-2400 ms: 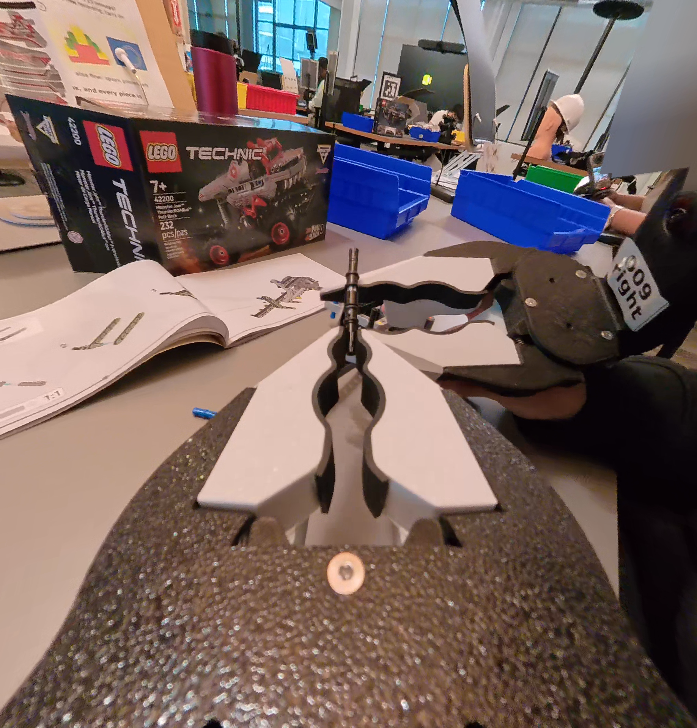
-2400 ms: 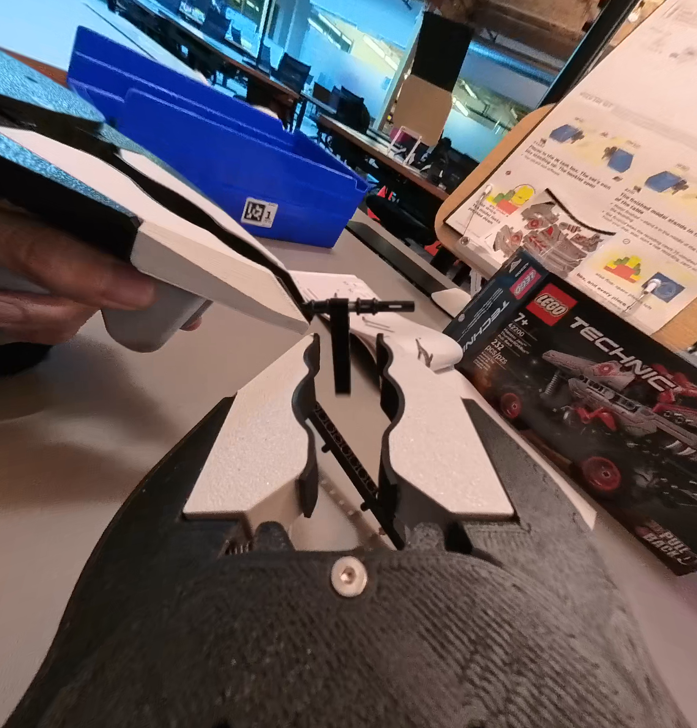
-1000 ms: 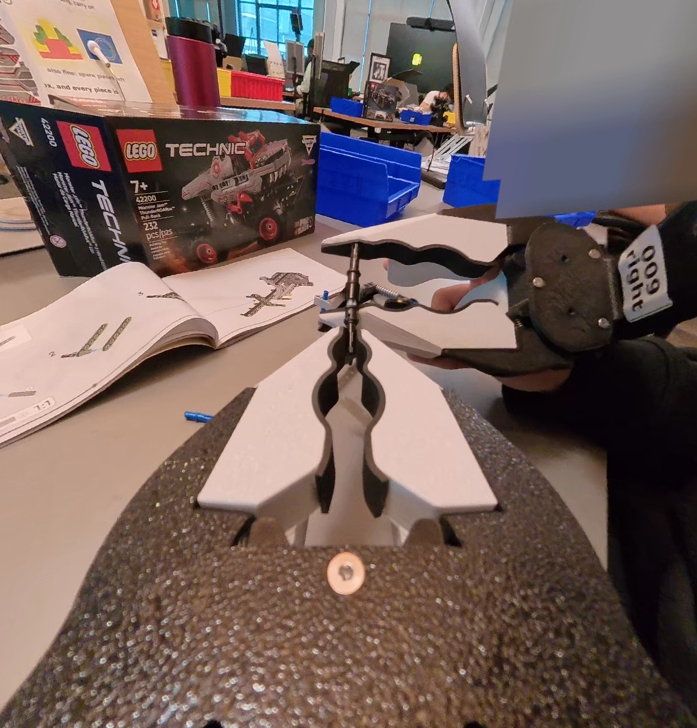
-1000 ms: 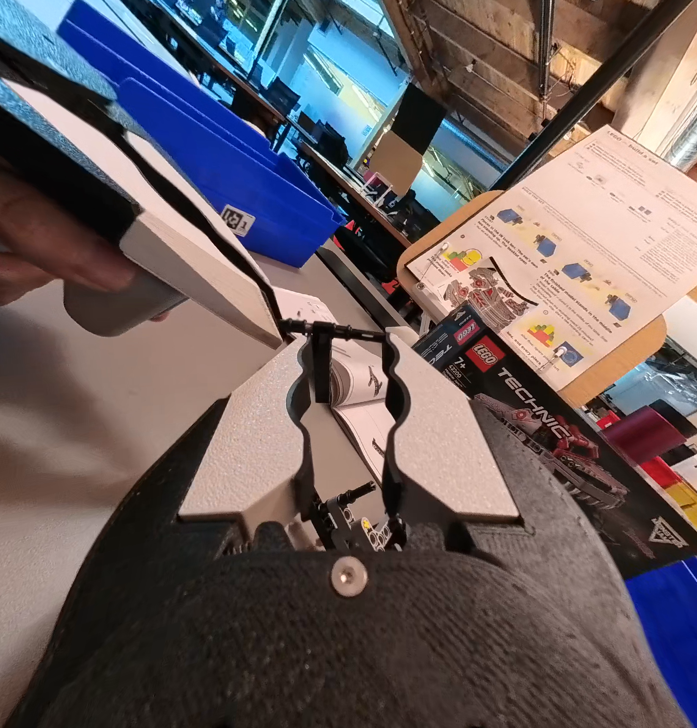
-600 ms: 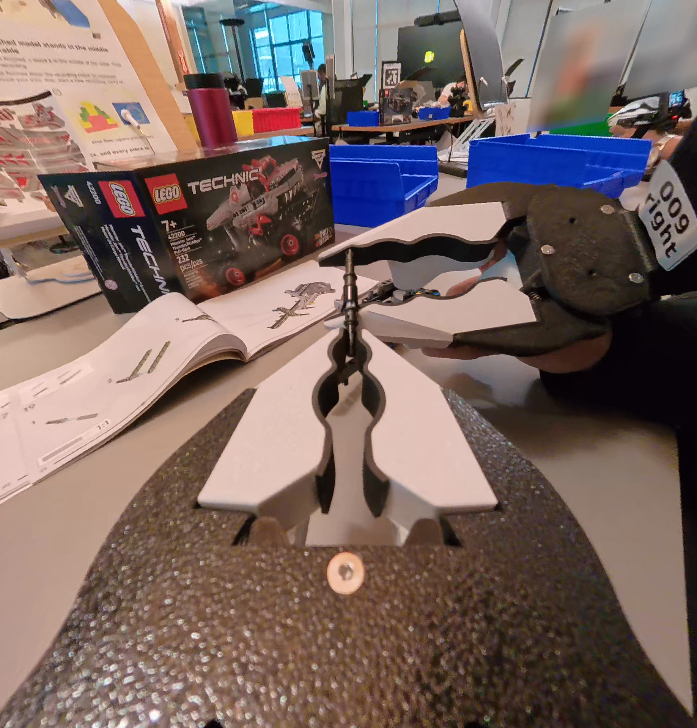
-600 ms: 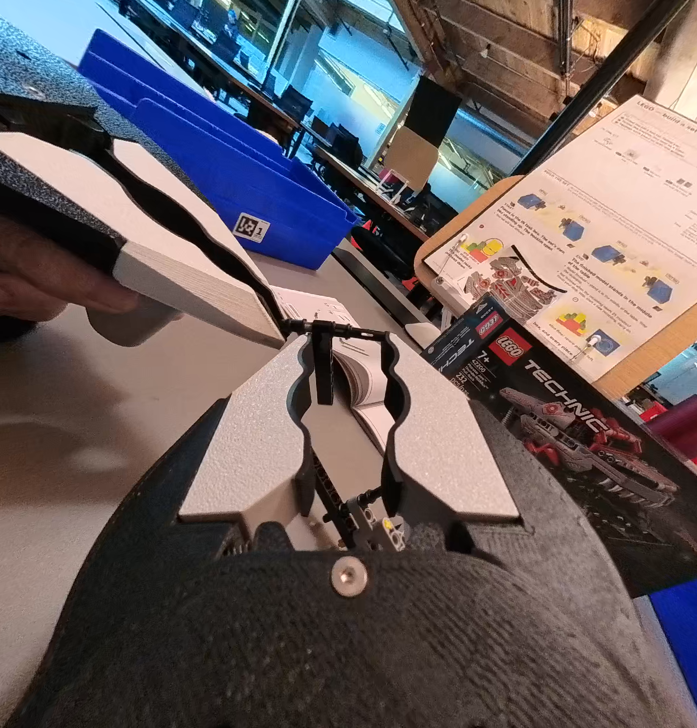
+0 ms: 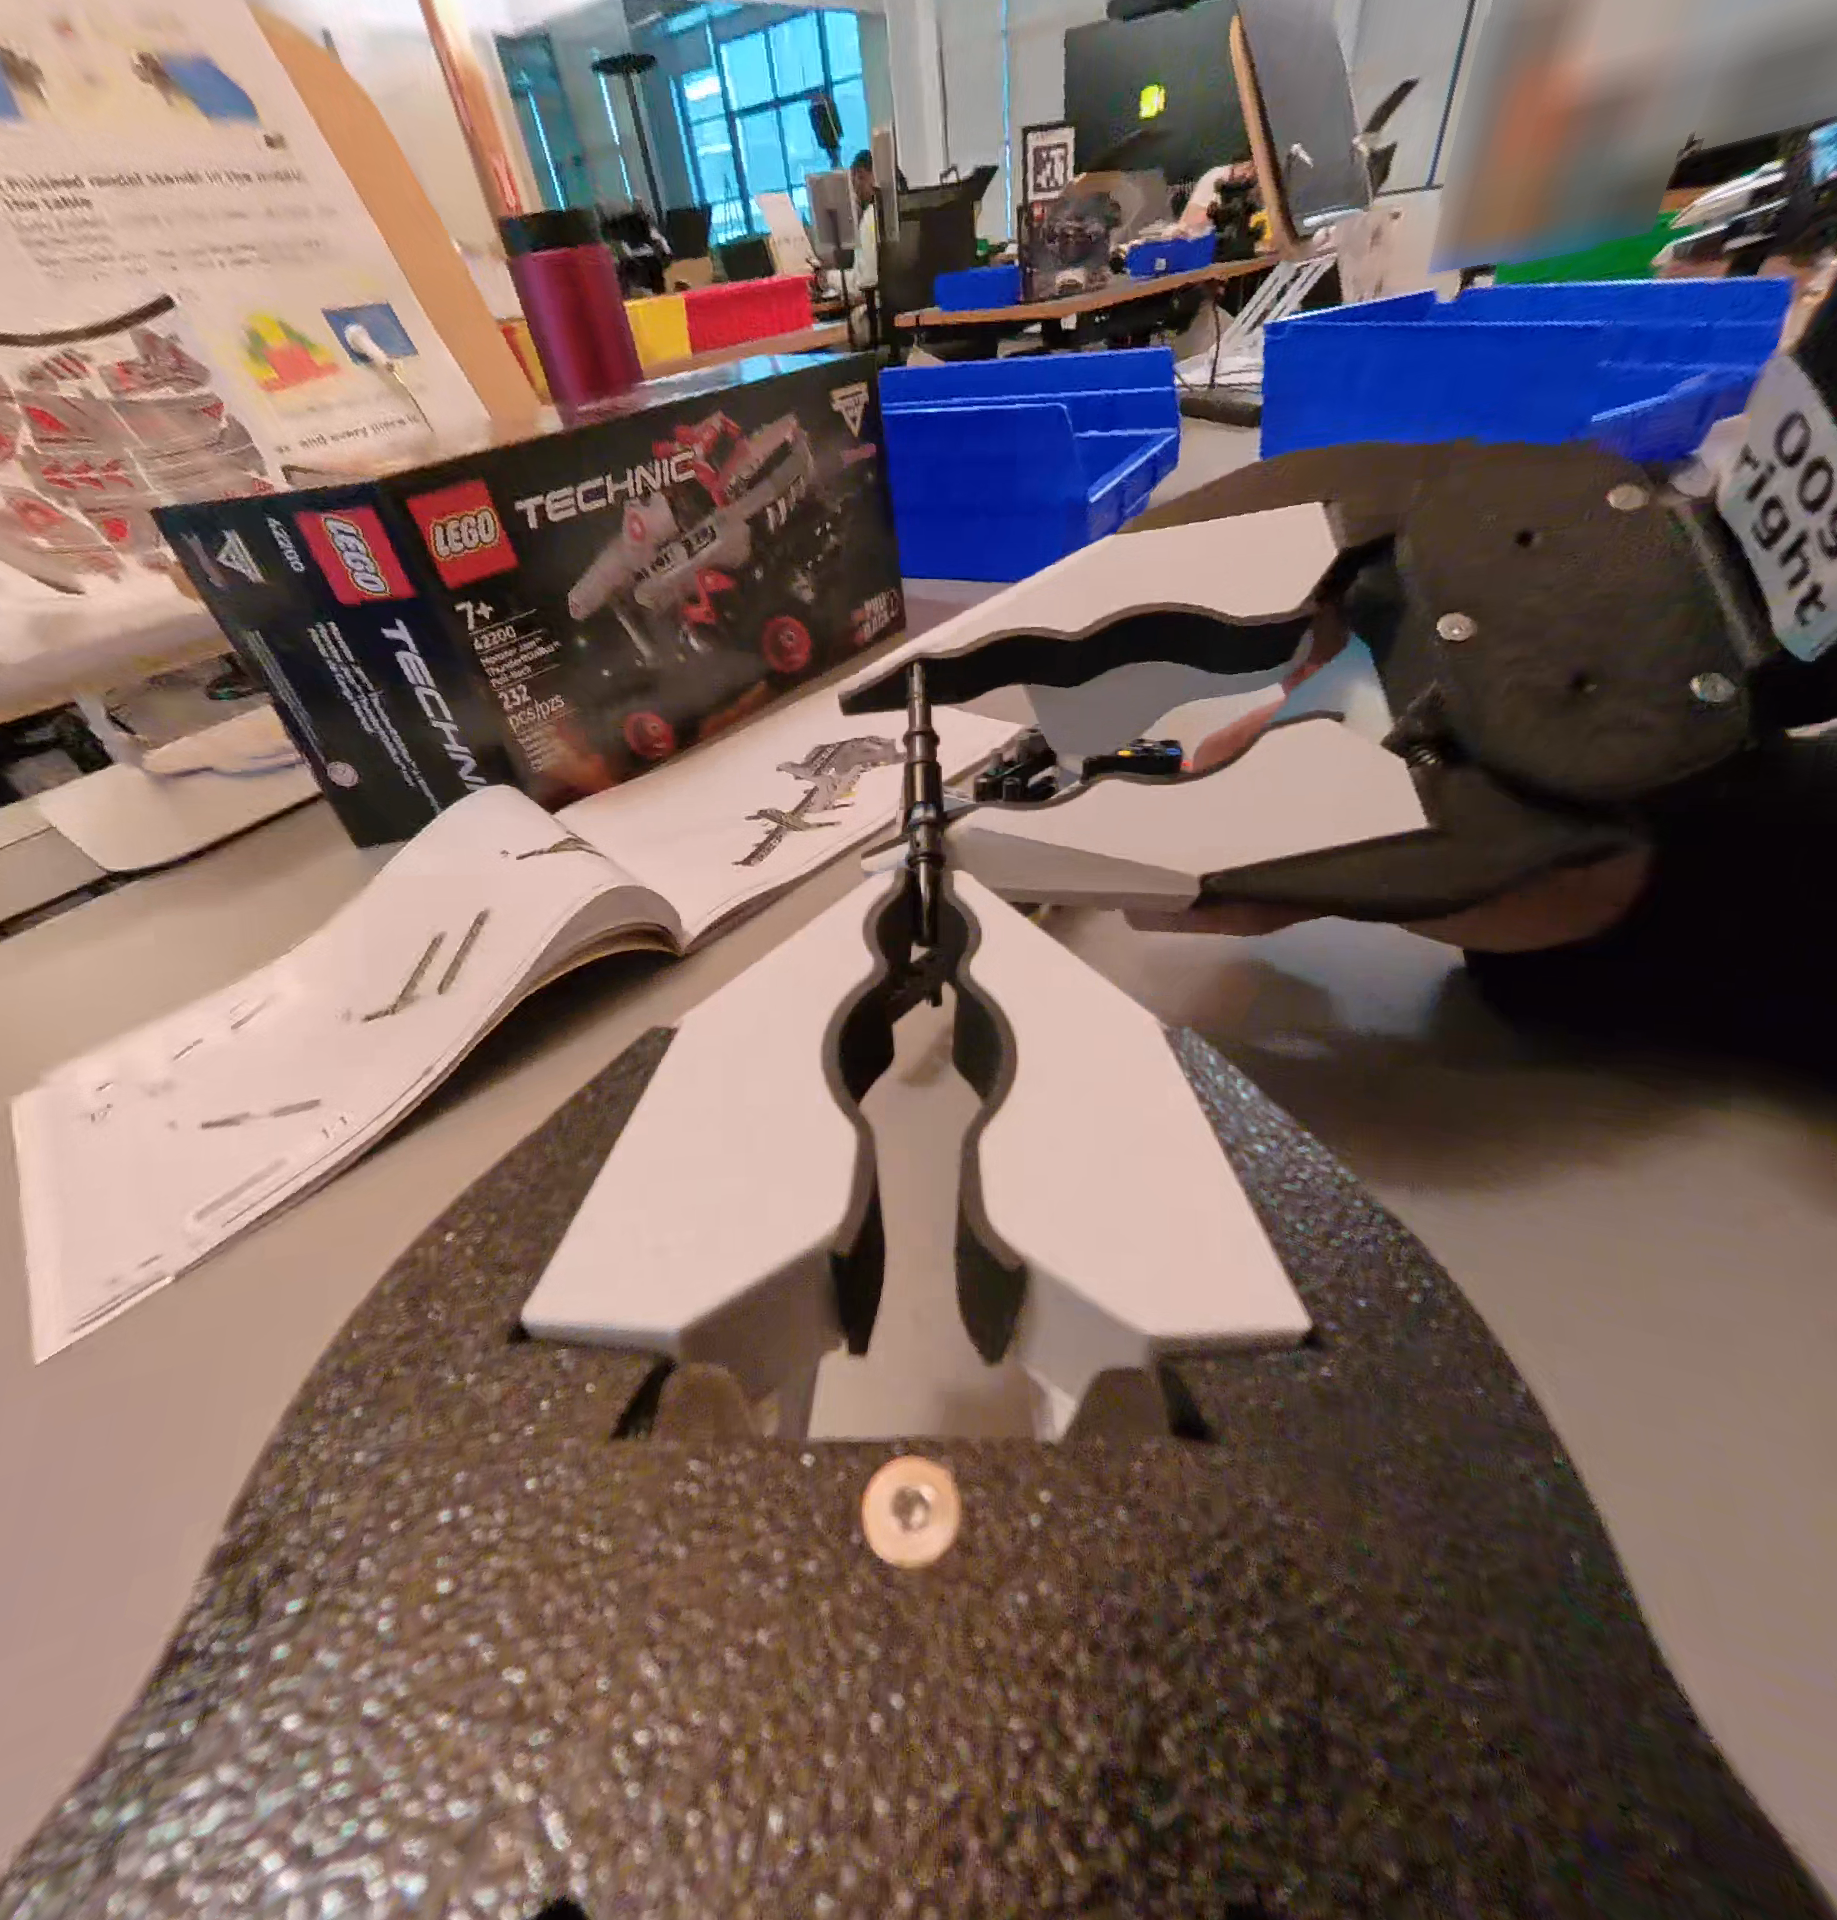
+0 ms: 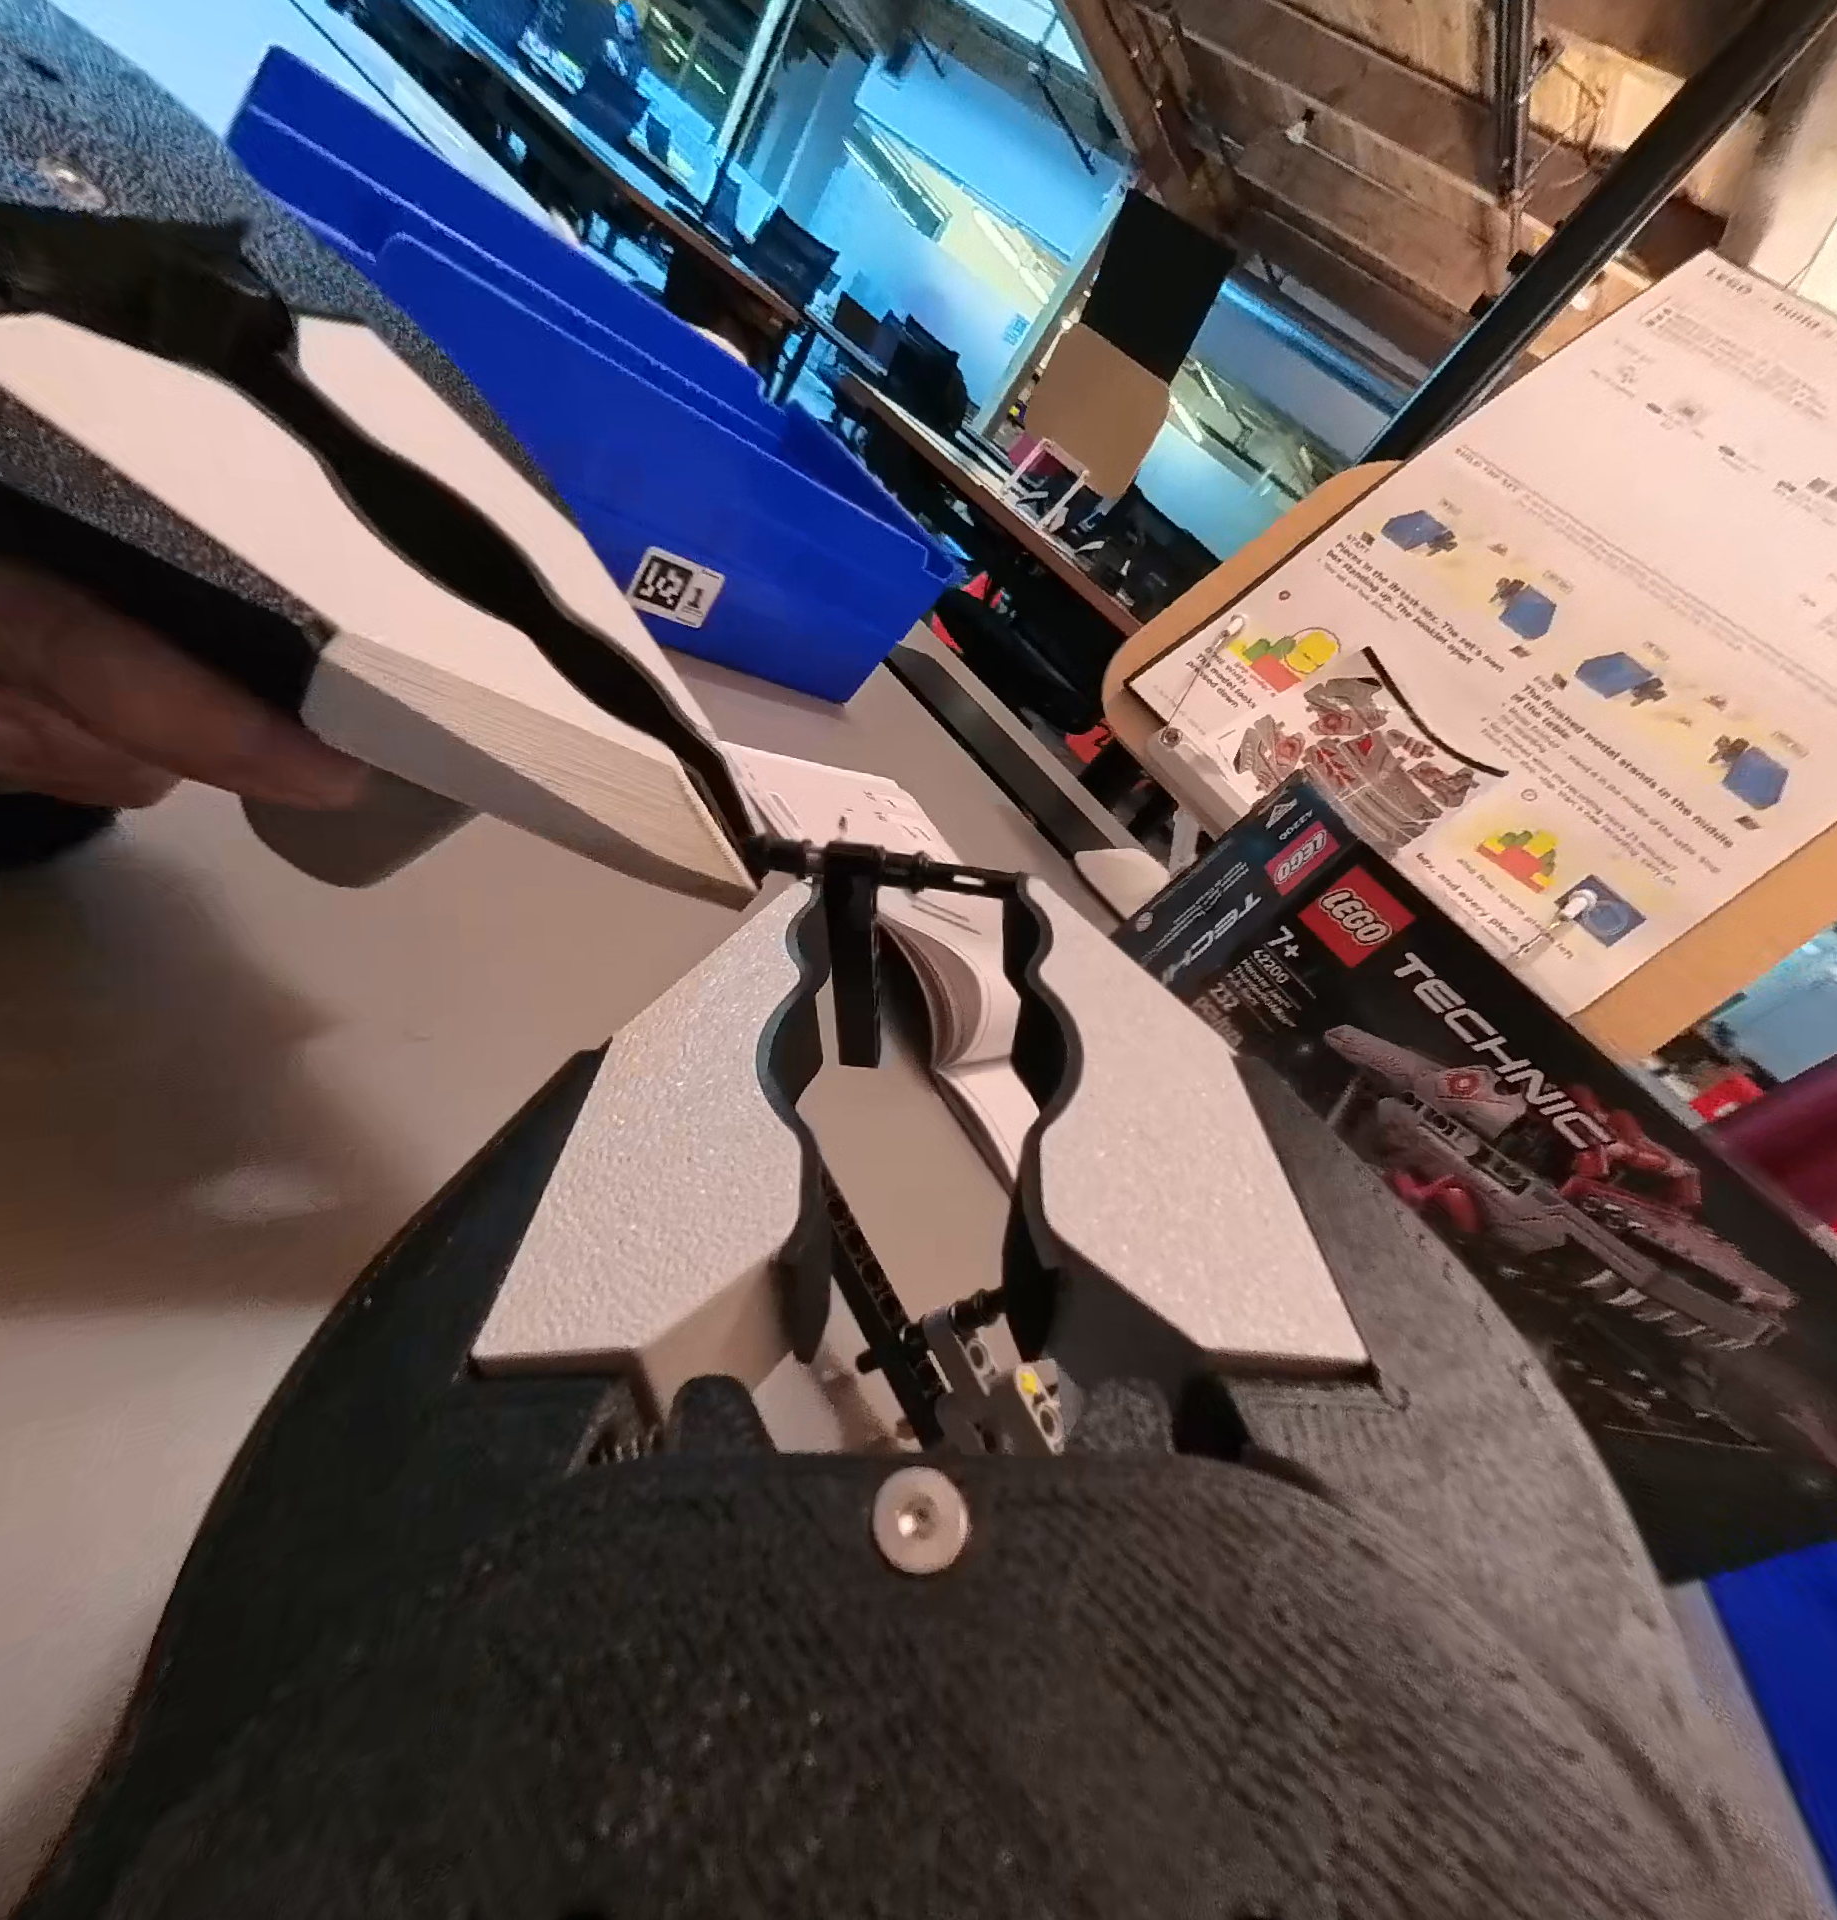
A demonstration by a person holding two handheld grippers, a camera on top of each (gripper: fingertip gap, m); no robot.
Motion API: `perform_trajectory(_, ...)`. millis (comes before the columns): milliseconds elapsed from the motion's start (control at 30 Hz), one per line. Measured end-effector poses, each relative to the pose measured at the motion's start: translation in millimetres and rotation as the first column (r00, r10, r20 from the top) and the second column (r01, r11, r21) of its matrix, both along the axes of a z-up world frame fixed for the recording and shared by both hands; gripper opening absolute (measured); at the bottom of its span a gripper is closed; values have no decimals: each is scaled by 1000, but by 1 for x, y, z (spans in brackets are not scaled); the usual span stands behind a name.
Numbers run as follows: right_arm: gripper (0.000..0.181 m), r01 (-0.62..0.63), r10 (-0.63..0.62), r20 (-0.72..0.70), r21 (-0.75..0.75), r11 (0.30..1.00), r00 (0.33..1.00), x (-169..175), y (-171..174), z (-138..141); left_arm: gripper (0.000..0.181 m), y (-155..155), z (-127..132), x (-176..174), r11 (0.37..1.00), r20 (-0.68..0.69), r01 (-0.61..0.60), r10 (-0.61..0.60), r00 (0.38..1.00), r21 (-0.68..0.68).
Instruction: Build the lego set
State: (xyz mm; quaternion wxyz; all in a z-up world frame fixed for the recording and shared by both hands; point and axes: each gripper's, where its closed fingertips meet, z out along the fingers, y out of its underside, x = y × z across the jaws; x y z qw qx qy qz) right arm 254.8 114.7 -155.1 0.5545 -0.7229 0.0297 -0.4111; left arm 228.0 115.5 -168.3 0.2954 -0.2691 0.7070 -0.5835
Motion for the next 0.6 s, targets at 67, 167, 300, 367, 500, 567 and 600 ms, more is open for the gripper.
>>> perform_trajectory(67,32,-9,10,-11,20,1000,1000,-1,-1,1,1,-1,1,-1,998,-46,28,-31,998,-60)
perform_trajectory(167,32,-16,17,-10,33,999,1000,-3,0,3,1,-2,4,-3,967,-182,82,-128,975,-240)
perform_trajectory(300,32,-25,25,-2,42,999,1000,-5,2,5,1,-1,6,-5,901,-278,113,-246,929,-419)
perform_trajectory(367,32,-13,13,5,28,1000,1000,-4,2,3,1,-1,5,-3,929,-243,96,-192,951,-358)
perform_trajectory(500,32,-15,14,8,52,999,1000,-5,1,7,1,1,8,-1,1000,39,12,-13,999,21)
perform_trajectory(567,32,-29,29,11,53,998,1000,-7,2,9,1,2,11,-2,999,87,2,-6,996,41)
perform_trajectory(600,32,-32,32,19,33,999,999,-6,2,7,1,3,9,-2,996,116,-7,-3,993,91)
